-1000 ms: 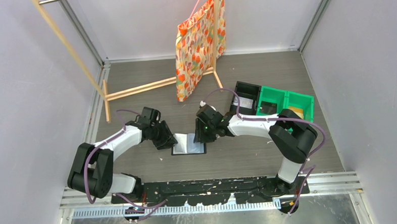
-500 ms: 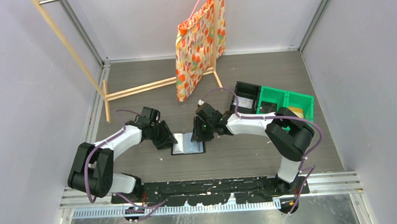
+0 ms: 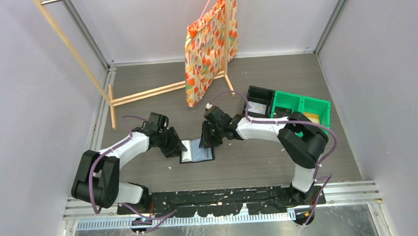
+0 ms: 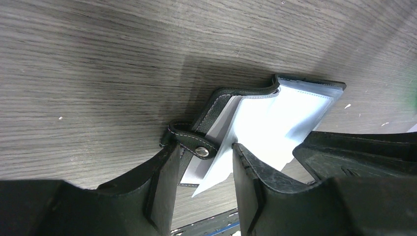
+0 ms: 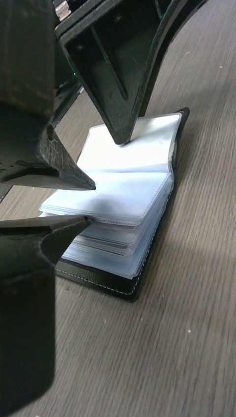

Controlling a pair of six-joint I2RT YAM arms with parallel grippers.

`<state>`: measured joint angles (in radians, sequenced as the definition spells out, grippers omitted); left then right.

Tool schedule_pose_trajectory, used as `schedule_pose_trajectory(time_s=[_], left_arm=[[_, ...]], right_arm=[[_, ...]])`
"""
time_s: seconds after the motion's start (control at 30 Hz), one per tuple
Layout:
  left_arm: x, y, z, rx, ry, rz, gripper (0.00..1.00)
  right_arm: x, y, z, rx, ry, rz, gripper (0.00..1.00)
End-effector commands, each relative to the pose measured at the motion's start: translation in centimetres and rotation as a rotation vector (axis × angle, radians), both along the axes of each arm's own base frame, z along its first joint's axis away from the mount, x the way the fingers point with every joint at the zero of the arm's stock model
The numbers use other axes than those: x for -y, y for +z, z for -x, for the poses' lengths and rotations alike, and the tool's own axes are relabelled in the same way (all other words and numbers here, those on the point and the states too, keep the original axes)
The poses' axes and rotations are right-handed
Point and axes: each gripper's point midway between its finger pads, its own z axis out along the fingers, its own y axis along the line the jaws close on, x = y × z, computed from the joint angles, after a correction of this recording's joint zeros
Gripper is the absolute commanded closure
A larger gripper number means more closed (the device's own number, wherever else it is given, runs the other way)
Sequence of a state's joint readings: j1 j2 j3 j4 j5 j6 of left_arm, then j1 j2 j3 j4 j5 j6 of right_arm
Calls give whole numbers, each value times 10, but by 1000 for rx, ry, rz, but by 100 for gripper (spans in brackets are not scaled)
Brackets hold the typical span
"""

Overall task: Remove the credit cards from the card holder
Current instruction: Remove the credit card from the card holder.

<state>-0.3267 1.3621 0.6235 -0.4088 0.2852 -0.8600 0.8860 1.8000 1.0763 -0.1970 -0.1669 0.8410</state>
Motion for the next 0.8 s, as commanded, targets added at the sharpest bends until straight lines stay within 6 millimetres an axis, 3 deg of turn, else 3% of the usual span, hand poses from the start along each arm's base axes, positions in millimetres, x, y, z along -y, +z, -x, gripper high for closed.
schedule_pose_trajectory(time_s=[0.0, 0.43, 0.77], left_arm=[[-9, -13, -4, 13, 13, -53, 55], [-7, -8, -4, 25, 7, -38, 55], [-11, 4, -6, 49, 3, -61, 55]], right_arm=[[-44, 42, 3, 30, 79, -181, 71], [-55, 50, 14, 28, 138, -199, 73], [-56, 43, 11, 32, 129, -182, 73]])
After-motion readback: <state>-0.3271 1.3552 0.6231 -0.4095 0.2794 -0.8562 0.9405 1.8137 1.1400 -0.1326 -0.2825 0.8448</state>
